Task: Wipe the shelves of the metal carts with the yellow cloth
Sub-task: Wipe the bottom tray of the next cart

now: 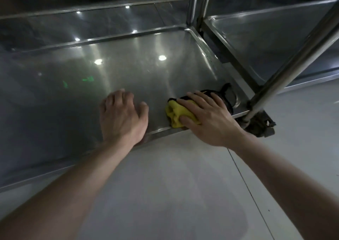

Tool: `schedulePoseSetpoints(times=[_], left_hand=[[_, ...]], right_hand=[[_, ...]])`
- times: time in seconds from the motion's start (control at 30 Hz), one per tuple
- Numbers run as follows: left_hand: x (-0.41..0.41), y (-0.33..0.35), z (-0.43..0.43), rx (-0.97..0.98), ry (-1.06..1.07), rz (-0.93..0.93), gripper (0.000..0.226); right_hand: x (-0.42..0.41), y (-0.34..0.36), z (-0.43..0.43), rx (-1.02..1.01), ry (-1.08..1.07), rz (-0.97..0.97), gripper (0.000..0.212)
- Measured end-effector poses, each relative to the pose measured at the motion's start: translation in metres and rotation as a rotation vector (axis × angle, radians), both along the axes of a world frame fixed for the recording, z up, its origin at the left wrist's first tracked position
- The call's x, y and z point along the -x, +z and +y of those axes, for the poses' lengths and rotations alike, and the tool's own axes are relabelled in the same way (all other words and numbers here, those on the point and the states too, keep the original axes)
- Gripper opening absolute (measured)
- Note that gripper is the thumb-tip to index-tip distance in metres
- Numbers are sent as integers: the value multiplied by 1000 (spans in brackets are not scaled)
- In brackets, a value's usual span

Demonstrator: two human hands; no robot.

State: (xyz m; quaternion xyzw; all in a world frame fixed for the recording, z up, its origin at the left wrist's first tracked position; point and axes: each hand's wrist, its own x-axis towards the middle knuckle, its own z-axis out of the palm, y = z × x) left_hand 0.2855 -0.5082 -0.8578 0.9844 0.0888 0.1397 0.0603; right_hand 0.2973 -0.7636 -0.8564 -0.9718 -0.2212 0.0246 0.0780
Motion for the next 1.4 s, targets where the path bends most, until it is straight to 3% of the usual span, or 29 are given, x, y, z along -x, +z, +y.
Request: schedulePoseSetpoints(times=[0.23, 0.33, 0.43, 0.7, 0.8, 1.0, 1.1, 1.23, 1.4], left_hand=[[1, -21, -12, -66, -60, -37, 48], [-2, -20, -13, -65, -52, -38, 45], [0, -18, -13, -81, -59, -10, 47], [-13, -9, -38, 25, -19, 38, 70], [-13, -17, -46, -37, -105, 35, 70], [-15, -19, -43, -84, -95, 43, 69], [-15, -18, -45, -82, -83, 27, 67], [-13, -18, -47, -66, -85, 17, 63], [-14, -19, -48, -33, -89, 6, 63]], right_hand=[[-200, 5, 47, 10, -97, 29, 71], [-247, 9, 66, 42, -135, 89, 71], [-216, 5, 60, 8, -131, 72, 72], [-1, 0, -33, 1, -113, -29, 66], [-22, -3, -28, 18, -155, -40, 68], [-213, 6, 18, 0, -256, 56, 74], [-248, 10, 31, 52, -257, 118, 75], [-182, 4, 9, -3, -255, 88, 73], [-23, 1, -46, -1, -189, 5, 69]])
